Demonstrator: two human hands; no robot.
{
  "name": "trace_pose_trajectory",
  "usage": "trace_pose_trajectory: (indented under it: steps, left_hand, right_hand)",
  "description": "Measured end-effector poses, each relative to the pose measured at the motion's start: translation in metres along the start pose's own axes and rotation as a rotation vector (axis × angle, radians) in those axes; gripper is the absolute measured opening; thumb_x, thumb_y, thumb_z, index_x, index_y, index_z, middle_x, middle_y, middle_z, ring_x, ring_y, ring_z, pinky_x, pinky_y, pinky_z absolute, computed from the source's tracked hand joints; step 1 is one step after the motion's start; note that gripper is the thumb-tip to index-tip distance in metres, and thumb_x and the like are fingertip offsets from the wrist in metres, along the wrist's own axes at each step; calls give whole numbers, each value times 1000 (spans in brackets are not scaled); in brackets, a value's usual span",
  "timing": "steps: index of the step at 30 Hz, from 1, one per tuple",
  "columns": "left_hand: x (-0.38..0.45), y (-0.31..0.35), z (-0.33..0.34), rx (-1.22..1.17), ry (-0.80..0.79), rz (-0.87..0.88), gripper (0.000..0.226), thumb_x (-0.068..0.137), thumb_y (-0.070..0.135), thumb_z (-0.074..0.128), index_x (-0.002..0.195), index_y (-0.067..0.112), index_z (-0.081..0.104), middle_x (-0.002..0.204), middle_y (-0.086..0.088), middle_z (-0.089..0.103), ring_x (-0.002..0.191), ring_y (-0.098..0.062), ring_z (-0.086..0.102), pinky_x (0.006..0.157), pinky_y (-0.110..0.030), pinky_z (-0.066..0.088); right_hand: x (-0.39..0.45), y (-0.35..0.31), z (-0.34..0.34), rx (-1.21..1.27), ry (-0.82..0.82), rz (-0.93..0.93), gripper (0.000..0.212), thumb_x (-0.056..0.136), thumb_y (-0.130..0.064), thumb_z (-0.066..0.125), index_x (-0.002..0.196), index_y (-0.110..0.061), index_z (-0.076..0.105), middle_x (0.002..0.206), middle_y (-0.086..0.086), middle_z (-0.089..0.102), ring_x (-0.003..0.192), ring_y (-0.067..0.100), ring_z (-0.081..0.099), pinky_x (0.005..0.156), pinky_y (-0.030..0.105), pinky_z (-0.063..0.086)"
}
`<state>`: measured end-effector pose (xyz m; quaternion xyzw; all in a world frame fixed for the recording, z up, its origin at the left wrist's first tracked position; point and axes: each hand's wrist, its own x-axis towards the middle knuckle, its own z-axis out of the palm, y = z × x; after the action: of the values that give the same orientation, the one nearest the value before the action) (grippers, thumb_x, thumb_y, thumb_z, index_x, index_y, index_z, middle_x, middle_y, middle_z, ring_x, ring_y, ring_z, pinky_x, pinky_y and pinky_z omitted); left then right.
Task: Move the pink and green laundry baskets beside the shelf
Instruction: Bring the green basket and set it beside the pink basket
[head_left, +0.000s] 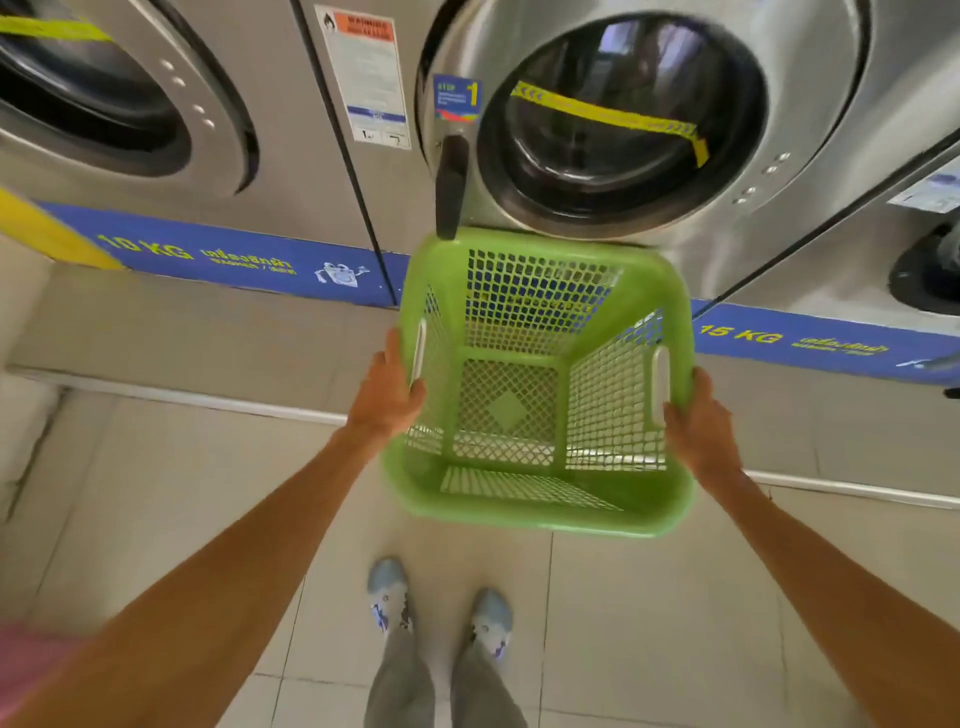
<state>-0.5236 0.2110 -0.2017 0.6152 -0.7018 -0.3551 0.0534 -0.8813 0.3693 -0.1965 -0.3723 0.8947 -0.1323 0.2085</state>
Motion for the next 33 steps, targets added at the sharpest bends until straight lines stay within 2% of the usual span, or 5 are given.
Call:
trace_pose_trajectory:
  steps: [4,14,22,29,33]
  left_hand:
    - [-14,-19,0,-125,32,31,63,84,11,61,141,11,33,106,-22,61,90,-41,61,79,-45,50]
    - [-167,-156,-66,-411,0,-217,72,84,37,54,149,29,24,121,-8,61,95,-24,65,80,-46,58]
    - [-296,-317,-161,-545,222,-530,71,90,26,60,153,24,26,133,-5,55,111,-22,59,94,-44,54]
    - [-353,-424,-244,-662,416,-678,72,87,7,68,149,15,35,119,-2,63,93,-17,67,65,-17,58]
    - [-370,-459,-271,-726,494,-722,78,85,5,71,151,12,30,124,-5,62,97,-16,66,73,-22,60]
  right_hand:
    - [-21,-1,-3,21,28,-7,50,89,-9,58,135,-1,39,101,35,65,91,52,64,78,49,49]
    - [-137,-110,38,114,-22,46,62,72,-27,51,126,2,53,106,32,65,98,47,62,87,48,48]
    - [-200,-309,144,-69,-277,-360,48,75,-28,50,119,-9,56,101,23,66,93,40,63,82,46,49]
    - [-233,-503,248,-250,-515,-755,44,74,-32,39,110,-12,56,92,20,64,85,39,61,76,44,51]
    - [-261,-595,287,-288,-546,-856,44,76,-23,44,114,-5,58,96,25,65,89,42,62,77,45,50]
